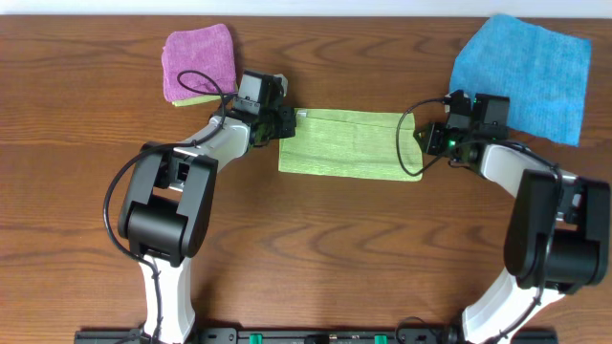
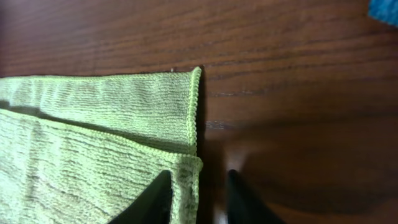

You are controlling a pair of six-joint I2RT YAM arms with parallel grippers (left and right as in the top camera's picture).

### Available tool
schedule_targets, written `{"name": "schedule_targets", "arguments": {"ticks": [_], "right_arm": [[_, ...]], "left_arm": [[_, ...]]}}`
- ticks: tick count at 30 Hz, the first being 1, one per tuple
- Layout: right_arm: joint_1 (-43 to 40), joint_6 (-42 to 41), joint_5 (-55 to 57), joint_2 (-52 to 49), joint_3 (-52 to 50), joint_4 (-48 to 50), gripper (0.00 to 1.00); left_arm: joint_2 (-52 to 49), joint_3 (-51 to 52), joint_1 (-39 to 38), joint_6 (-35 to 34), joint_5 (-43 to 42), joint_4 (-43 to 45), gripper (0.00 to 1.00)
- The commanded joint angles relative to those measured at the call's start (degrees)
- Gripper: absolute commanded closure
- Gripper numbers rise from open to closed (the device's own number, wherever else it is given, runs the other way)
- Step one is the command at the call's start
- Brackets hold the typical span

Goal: Fold the cloth

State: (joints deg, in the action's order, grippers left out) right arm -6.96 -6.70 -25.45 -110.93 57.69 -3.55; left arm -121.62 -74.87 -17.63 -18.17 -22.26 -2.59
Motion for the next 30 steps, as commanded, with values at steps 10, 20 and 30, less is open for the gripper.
{"name": "schedule_targets", "arguments": {"ticks": [10, 20, 30], "right_arm": [[1.05, -1.66, 0.11, -1.27, 1.4, 1.49, 0.99], [1.05, -2.71, -2.23, -1.25, 4.59, 1.49, 0.99], [1.2, -2.69, -1.95, -1.27, 4.59, 4.96, 0.99]], "left_arm": [[-0.31, -1.18, 0.5, -0.09, 0.59, 1.49, 0.94], [-0.09, -1.81, 1.49, -3.28, -0.28, 2.54, 0.94], [-0.09, -1.81, 1.51, -3.93, -0.33, 2.4, 0.94]]}}
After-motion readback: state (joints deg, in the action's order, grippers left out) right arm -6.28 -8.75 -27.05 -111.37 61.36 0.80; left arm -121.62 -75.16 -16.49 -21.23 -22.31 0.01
